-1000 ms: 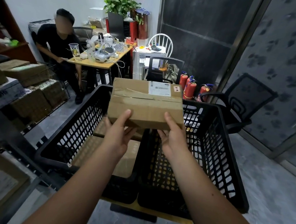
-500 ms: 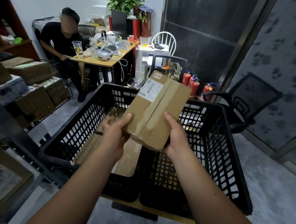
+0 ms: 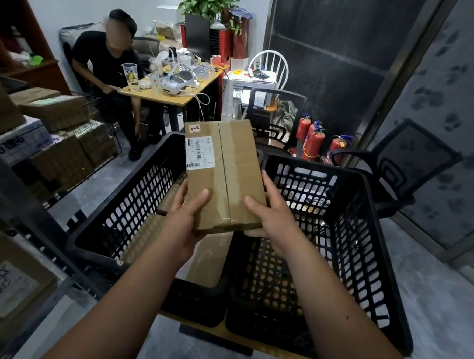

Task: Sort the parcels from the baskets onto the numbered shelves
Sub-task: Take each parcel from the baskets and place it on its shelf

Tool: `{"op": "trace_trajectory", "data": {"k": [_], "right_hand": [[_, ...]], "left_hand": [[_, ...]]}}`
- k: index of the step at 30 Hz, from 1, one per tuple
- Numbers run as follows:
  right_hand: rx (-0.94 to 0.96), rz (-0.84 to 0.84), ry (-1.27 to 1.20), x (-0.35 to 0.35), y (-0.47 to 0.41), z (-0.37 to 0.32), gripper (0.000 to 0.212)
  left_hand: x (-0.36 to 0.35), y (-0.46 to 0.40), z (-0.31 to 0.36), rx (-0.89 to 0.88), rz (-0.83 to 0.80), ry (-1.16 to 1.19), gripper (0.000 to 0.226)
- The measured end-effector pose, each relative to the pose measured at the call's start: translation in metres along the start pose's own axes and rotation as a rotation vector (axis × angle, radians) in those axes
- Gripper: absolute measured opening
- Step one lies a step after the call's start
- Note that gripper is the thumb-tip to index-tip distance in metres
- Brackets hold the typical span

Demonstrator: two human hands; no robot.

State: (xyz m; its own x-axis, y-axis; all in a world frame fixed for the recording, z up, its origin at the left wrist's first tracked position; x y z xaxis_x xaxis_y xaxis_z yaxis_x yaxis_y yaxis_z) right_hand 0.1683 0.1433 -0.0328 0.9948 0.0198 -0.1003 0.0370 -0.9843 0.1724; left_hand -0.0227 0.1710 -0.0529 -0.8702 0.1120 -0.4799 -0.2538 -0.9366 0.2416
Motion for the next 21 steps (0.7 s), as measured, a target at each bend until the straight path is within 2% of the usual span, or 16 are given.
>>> {"op": "trace_trajectory", "data": {"k": [3,7,9,12,17,21], "right_hand": [[0.052,-0.038,0.056,-0.009,0.000,-0.003,0.077],[0.086,-0.071,0.076,-0.017,0.001,-0.008,0.066],[0.109,-0.087,0.098,-0.022,0.002,-0.010,0.070],[0.150,-0.100,0.185,-0.029,0.004,-0.013,0.084],[0.143,-0.137,0.178,-0.047,0.010,-0.013,0.086],[0.120,-0.213,0.168,-0.075,0.017,-0.006,0.085]], "left_hand": [[0.005,0.000,0.003,-0.011,0.006,-0.024,0.069],[0.012,0.004,0.010,-0.038,-0.002,-0.063,0.076],[0.018,0.007,0.015,-0.041,-0.002,-0.102,0.075],[0.033,0.015,0.029,-0.024,-0.003,-0.306,0.075],[0.069,0.037,0.058,0.027,-0.143,-0.494,0.098],[0.099,0.066,0.073,-0.107,-0.052,-0.726,0.087]]}}
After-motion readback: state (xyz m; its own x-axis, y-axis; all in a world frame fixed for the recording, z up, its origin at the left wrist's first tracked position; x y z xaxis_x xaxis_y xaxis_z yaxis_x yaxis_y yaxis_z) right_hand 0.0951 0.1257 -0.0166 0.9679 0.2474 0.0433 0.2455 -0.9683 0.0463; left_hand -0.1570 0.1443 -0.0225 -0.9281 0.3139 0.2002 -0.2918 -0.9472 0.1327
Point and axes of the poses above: each hand's wrist, its own y-axis away from the middle knuckle, its own x-axis out of the back of the hand, z = x × y, the point moved 7 cm from there along -y, towards the middle knuckle, and after that the axes turned 7 degrees about -z, right-handed, at the moved point
